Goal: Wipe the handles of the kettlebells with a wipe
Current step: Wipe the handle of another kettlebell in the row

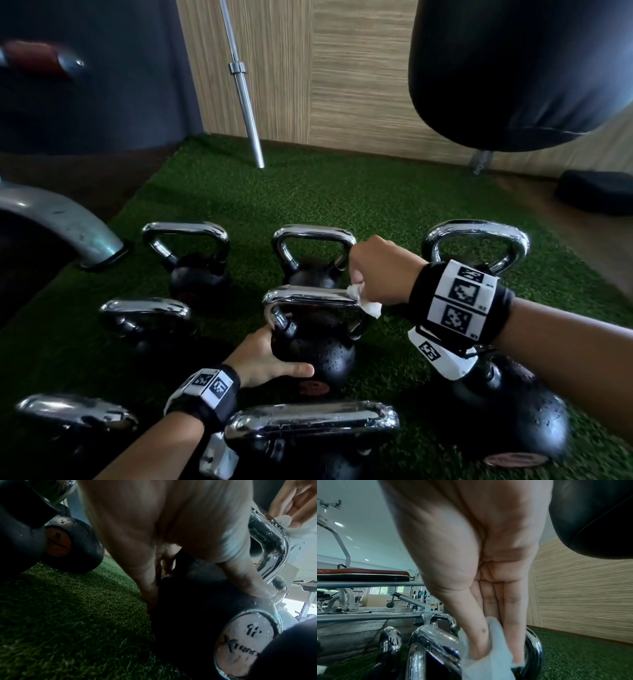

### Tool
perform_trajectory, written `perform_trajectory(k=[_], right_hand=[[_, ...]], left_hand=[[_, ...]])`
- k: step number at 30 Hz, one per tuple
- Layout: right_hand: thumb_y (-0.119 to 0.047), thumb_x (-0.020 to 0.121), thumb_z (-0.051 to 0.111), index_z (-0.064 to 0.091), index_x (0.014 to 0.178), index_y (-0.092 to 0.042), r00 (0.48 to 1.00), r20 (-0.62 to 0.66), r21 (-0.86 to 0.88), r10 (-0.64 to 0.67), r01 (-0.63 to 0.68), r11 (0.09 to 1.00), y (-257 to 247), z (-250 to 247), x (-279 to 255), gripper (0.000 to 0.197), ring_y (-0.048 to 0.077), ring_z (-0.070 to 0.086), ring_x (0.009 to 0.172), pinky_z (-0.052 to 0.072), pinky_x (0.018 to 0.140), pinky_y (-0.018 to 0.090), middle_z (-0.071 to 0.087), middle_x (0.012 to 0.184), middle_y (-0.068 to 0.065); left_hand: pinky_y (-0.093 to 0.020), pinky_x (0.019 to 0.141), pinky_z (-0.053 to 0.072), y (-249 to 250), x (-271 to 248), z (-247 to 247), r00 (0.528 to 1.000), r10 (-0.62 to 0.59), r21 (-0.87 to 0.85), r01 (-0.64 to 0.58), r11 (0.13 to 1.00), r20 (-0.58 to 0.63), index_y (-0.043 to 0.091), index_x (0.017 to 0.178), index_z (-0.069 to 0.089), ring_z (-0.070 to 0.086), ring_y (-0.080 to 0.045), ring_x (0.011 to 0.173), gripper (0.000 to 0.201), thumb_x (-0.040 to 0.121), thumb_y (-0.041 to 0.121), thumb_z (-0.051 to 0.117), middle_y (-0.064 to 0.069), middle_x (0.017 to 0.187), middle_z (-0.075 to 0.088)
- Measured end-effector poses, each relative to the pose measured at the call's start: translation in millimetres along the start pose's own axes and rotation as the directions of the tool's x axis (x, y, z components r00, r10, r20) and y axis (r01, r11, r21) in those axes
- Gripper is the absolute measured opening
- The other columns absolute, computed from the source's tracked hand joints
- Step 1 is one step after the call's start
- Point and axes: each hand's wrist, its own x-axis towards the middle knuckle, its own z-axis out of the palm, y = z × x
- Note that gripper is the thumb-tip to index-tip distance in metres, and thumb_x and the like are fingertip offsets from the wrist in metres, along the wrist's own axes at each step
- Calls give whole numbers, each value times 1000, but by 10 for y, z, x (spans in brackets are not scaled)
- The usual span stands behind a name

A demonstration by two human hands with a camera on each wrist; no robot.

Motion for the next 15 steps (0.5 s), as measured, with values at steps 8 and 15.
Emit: perform_trajectory(k=[8,15], right_hand=[[0,79,66,64,61,-7,989,100,-9,112,-112,994,201,164,49,19,23,64,64,54,57,33,64,63,6],[-8,67,91,80,82,-11,970,185,208,159,-197,958,410,242,60,18,14,74,74,62,64,26,78,80,2]], left_hand=[[-22,101,44,14,-19,2,1000,9,-6,-9,1000,-2,48,104,59,58,7,110,63,53,55,96,25,112,66],[-12,90,41,36,-37,-1,1000,14,-21,-13,1000,5,50,102,56,55,14,103,57,60,47,96,27,110,63]])
